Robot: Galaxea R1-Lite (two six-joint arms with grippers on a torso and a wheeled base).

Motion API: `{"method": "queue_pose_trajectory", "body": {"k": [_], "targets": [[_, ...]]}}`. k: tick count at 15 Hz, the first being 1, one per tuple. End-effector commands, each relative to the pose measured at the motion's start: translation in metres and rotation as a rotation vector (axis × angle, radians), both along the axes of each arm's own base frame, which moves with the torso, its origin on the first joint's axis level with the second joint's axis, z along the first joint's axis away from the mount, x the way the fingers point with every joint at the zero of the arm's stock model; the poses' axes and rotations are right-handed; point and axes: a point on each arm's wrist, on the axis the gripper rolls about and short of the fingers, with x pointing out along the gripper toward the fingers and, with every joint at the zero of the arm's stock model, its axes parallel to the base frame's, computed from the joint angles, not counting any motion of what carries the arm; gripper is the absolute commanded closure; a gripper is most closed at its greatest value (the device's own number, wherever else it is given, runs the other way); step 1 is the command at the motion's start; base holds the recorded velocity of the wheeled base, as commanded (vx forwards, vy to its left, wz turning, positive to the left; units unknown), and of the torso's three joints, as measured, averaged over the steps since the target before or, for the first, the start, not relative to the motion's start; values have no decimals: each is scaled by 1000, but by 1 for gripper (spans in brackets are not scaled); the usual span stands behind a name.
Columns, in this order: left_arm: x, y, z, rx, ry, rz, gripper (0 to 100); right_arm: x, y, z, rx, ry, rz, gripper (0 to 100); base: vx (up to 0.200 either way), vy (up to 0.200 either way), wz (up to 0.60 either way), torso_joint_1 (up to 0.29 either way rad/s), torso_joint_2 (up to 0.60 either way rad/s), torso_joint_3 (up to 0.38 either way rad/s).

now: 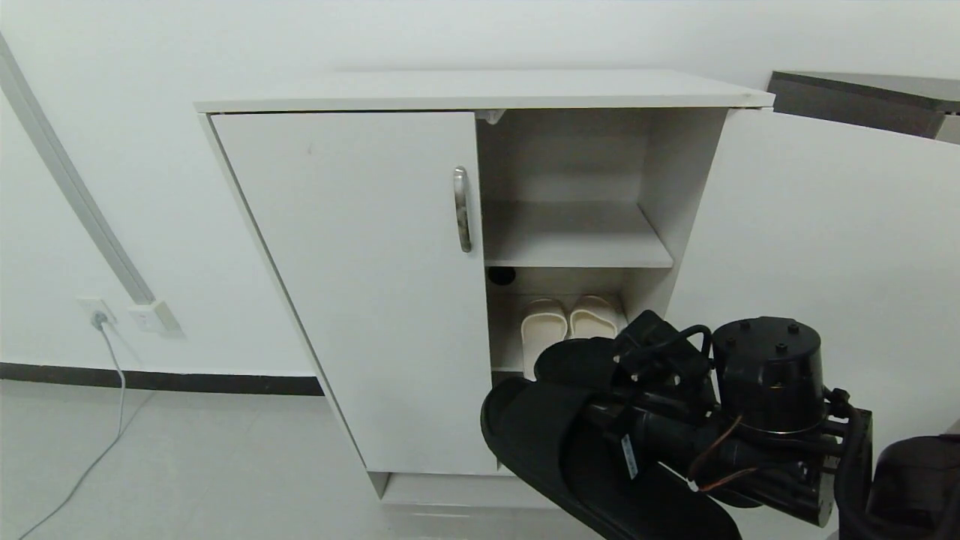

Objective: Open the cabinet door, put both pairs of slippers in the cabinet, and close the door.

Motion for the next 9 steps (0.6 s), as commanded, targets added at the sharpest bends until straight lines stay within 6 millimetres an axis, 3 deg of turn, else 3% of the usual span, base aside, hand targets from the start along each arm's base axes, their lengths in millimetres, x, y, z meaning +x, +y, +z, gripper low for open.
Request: {"method": "queue_pose_trajectory", "body": {"k": [1,9], "targets": [[0,0,0,0,1,1,100,0,0,-1,-2,1,0,100,0,0,0,2,51,36],[0,0,0,0,1,1,100,-1,1,-10,9,-48,25,100,0,0,0,0,0,0]]}}
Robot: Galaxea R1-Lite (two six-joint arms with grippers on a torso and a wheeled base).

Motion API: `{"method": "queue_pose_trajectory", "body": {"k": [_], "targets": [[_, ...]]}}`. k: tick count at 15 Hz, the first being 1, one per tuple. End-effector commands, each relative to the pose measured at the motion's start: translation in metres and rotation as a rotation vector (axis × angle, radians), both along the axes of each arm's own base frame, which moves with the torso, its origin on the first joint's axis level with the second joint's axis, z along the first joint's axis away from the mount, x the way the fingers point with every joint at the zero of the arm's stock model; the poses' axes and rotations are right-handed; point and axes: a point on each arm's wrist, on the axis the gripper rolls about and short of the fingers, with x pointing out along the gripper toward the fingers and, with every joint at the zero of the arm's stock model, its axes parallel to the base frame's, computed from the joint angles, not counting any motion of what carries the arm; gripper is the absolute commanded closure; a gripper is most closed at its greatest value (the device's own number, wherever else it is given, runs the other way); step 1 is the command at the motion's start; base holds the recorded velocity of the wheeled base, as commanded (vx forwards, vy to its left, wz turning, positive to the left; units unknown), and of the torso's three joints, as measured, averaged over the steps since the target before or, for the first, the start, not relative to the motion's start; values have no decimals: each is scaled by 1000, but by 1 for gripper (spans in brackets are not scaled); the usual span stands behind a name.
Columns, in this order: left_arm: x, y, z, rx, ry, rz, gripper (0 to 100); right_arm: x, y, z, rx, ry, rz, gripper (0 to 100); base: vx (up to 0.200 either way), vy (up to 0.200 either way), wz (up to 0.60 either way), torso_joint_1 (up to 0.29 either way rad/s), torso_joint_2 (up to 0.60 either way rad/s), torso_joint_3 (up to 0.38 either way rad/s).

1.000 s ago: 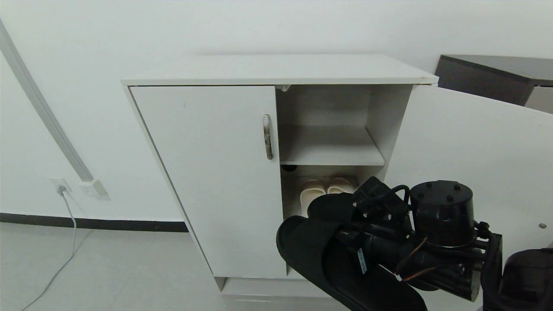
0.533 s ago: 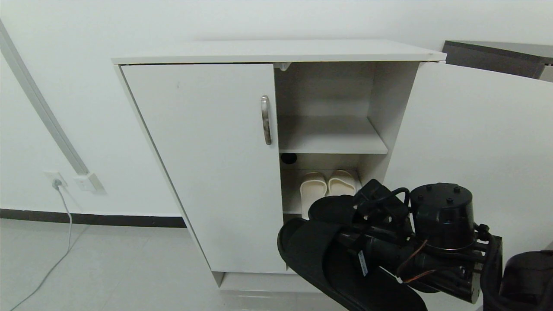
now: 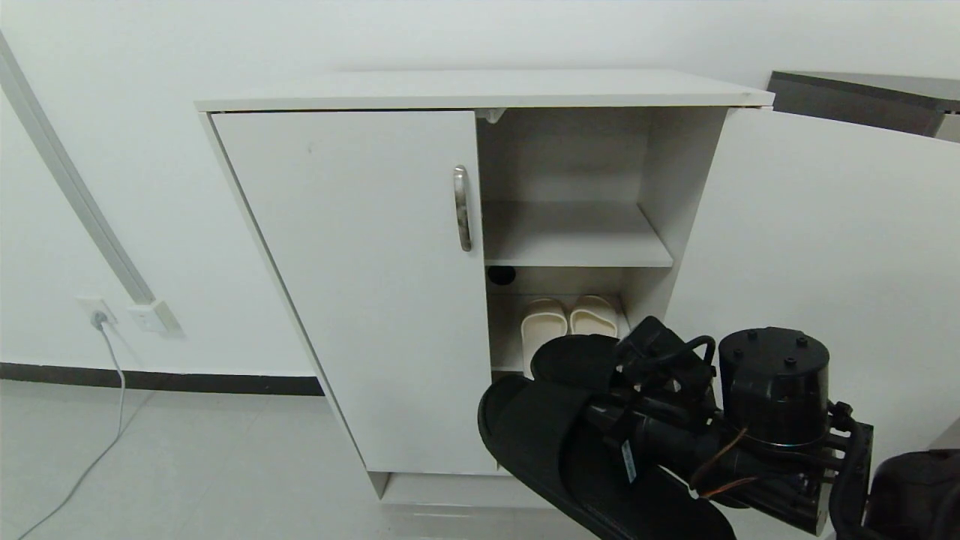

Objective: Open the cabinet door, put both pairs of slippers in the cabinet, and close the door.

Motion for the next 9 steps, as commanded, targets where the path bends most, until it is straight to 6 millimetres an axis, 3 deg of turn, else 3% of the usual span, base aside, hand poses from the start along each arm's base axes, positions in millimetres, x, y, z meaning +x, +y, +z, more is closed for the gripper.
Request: {"method": "queue_pose_trajectory", "body": {"k": [1,9], "targets": [[0,0,0,0,1,1,100,0,2,-4,-11,11,6,100,0,0,0,0,0,0],[0,0,0,-5,0,2,100,-6,2,-9,-33,-5,38,100,0,0,0,0,0,0]]}}
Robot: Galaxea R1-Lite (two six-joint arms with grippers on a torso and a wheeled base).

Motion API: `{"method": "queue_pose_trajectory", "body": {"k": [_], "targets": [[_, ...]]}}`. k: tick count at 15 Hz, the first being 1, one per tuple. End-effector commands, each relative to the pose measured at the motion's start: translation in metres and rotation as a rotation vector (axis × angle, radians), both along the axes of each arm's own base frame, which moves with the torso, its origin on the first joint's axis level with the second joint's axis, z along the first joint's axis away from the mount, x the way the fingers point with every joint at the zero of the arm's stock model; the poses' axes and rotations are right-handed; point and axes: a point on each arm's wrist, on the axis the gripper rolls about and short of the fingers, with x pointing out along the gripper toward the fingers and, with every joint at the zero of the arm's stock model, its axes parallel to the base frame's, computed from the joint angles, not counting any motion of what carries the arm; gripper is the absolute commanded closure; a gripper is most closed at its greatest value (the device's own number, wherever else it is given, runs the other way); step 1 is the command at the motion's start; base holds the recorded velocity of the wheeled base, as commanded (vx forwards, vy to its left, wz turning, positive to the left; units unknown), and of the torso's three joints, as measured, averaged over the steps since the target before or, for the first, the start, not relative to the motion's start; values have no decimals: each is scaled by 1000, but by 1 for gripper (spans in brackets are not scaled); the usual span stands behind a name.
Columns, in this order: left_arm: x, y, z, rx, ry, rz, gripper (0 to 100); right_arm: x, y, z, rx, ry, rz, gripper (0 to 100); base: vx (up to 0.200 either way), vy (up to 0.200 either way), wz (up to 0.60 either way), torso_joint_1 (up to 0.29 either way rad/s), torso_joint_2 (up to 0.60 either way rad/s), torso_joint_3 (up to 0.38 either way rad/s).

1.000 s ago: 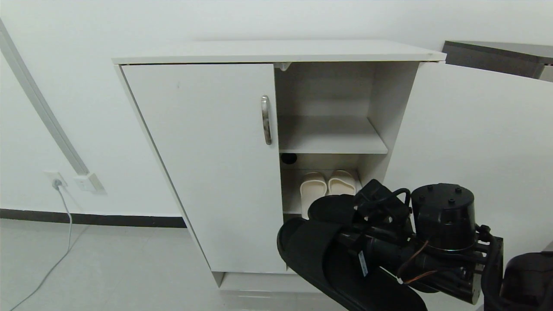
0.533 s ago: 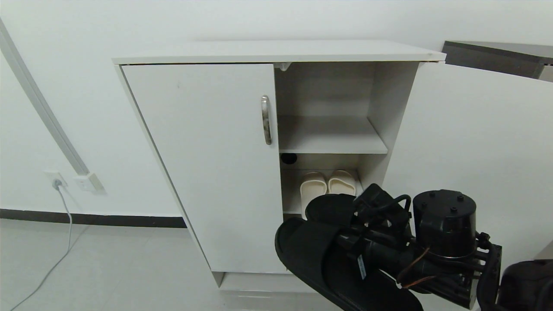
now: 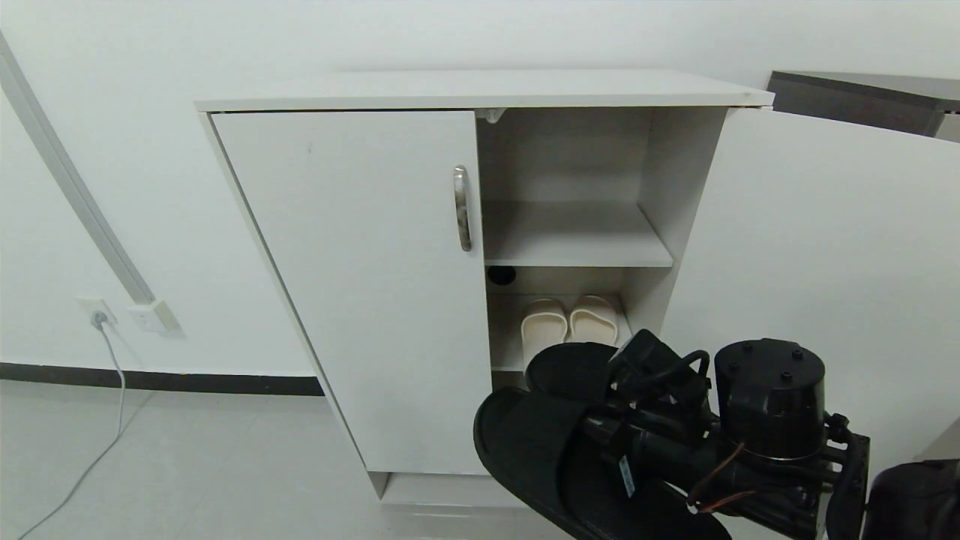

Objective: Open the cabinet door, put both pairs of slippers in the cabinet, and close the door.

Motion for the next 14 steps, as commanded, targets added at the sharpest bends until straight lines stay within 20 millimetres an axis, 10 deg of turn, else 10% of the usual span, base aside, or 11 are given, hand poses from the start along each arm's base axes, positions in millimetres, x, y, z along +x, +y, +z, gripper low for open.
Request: {"method": "queue_pose_trajectory", "body": {"k": [1,10,14], "targets": [[0,0,0,-1,2,0,100,-1,1,-4,-12,6,7,100,0,0,0,0,0,0],[0,0,0,-1,2,0,100,3,13,-8,6,-27,-8,100,0,0,-133,-2,1,1],[0,0,0,1,2,0,100,0,68,41,90,-25,-397,100,0,0,0,0,0,0]]}}
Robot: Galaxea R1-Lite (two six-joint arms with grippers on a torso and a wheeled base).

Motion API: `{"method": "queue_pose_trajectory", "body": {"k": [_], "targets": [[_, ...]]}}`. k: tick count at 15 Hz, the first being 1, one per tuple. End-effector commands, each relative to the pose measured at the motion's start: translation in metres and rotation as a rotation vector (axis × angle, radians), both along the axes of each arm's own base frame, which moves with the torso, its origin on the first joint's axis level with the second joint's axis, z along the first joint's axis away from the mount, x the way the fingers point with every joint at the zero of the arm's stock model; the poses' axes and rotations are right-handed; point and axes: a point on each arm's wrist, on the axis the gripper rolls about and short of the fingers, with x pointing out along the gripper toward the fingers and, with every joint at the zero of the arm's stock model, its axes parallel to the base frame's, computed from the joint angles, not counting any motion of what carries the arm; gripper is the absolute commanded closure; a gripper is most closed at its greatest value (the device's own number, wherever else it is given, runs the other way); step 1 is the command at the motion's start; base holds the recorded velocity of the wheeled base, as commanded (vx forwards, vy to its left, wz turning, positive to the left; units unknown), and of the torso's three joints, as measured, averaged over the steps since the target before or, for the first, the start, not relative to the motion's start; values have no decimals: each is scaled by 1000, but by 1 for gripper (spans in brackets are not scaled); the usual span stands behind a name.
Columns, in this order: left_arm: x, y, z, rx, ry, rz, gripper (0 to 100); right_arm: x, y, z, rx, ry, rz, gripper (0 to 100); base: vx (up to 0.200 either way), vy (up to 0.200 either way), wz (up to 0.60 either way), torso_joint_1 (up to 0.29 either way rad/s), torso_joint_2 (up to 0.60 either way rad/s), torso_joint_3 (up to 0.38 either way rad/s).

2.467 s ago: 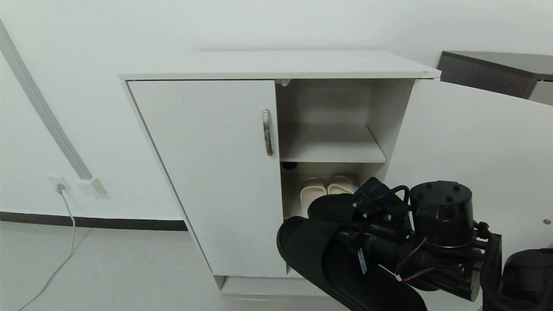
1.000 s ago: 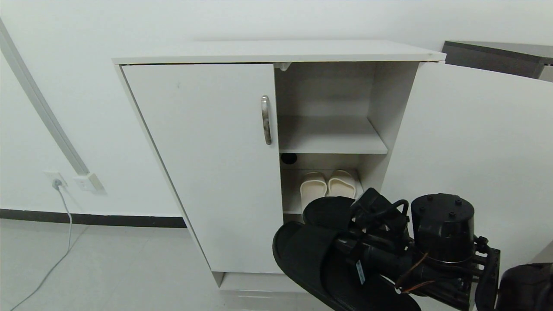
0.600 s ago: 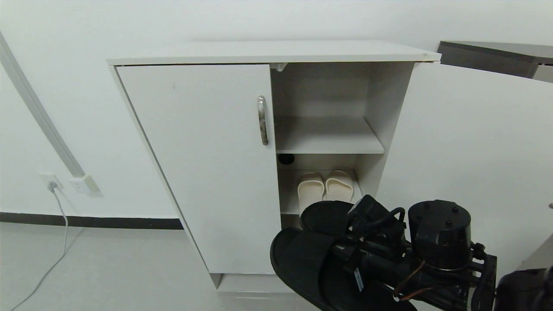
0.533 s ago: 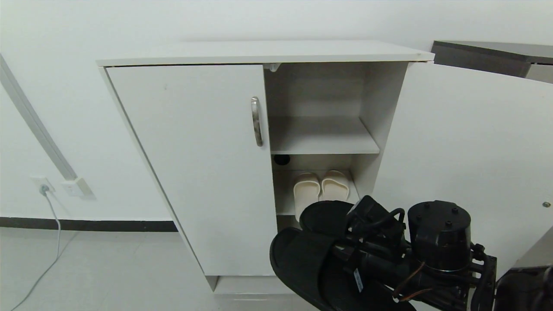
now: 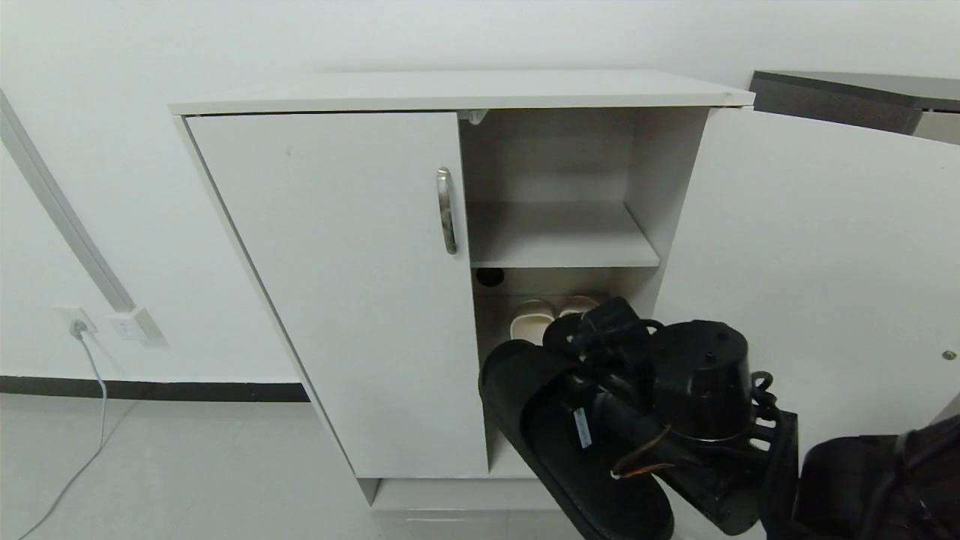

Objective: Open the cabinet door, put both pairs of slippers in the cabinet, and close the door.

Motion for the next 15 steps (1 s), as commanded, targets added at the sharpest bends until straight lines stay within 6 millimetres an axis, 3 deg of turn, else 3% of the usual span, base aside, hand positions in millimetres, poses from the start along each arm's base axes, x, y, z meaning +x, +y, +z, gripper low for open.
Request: {"method": "queue_pose_trajectory", "body": {"k": [1,4,5,8,12,15], "targets": [[0,0,0,1,2,0,100,-19,31,41,60,5,-69,100,0,0,0,0,0,0],[0,0,0,3,0,1,100,-20,36,74,82,16,-147,100,0,0,0,0,0,0],[0,0,0,3,0,1,100,-3,38,83,115,-3,-264,100,0,0,0,0,0,0],[0,0,0,3,0,1,100,16,39,96,149,-41,-344,100,0,0,0,0,0,0],[0,0,0,6,0,3,100,42,30,87,116,-24,-420,100,0,0,0,0,0,0],[0,0,0,7,2,3,100,47,30,85,124,-21,-432,100,0,0,0,0,0,0]]}}
